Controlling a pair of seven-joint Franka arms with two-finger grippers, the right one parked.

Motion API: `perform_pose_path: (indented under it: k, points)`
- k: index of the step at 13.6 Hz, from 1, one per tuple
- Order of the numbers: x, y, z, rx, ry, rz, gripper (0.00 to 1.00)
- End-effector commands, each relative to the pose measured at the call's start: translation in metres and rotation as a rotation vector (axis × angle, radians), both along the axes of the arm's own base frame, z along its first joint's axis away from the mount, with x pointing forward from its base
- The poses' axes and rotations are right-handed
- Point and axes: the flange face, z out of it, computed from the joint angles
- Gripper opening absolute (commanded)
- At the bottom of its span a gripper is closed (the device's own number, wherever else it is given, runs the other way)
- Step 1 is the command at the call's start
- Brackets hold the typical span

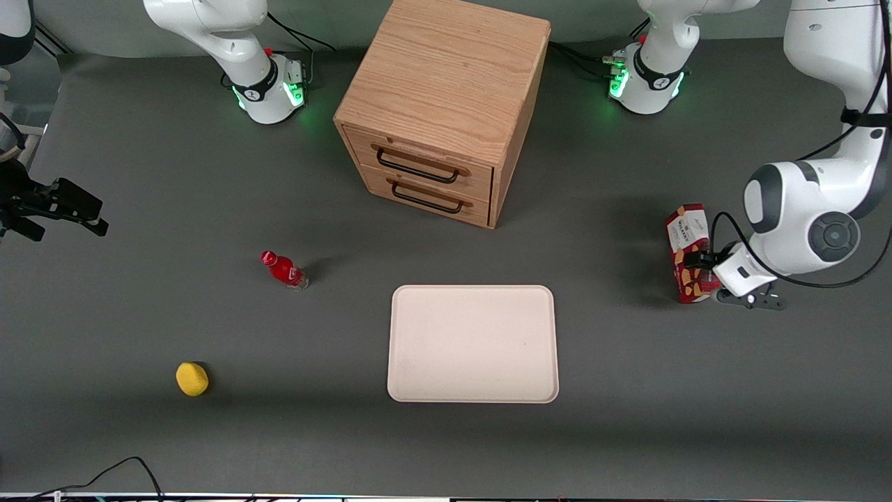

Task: Place red cookie box on tray
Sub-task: 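Lower the open left gripper and grasp the shortbread box at its end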

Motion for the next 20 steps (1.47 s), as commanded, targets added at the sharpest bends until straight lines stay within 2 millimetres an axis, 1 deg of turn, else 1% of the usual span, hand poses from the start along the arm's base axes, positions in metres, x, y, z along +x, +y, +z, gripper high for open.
perform_pose_path:
  k: [1, 2, 3, 6, 7, 8, 10, 12, 13, 15, 16, 17, 18, 19, 20]
  points:
    - [-0.033, 0.006, 0.003, -0.005, -0.019, -0.011, 0.19]
    - [-0.037, 0.006, 0.003, -0.006, -0.016, -0.01, 0.0]
    - [-0.037, 0.009, 0.004, -0.004, -0.014, -0.004, 0.0]
    - [-0.036, 0.009, 0.006, -0.01, -0.012, 0.008, 0.0]
    - [-0.035, 0.009, 0.012, -0.011, -0.017, 0.014, 0.0]
    - [-0.032, 0.009, 0.023, -0.012, -0.023, 0.021, 0.0]
    - [-0.009, 0.008, 0.069, -0.014, 0.001, 0.043, 0.0]
    - [0.024, -0.004, 0.14, -0.004, 0.017, 0.092, 0.0]
    - [0.036, -0.022, 0.176, -0.006, 0.013, 0.115, 0.0]
    - [0.055, -0.059, 0.23, -0.015, -0.017, 0.177, 0.0]
    - [0.064, -0.09, 0.248, -0.024, -0.038, 0.192, 0.0]
    - [0.073, -0.119, 0.259, -0.038, -0.055, 0.213, 0.0]
    - [0.08, -0.156, 0.253, -0.059, -0.058, 0.205, 0.0]
    - [0.086, -0.195, 0.236, -0.091, -0.041, 0.197, 0.0]
    - [0.098, -0.232, 0.221, -0.136, -0.064, 0.205, 0.0]
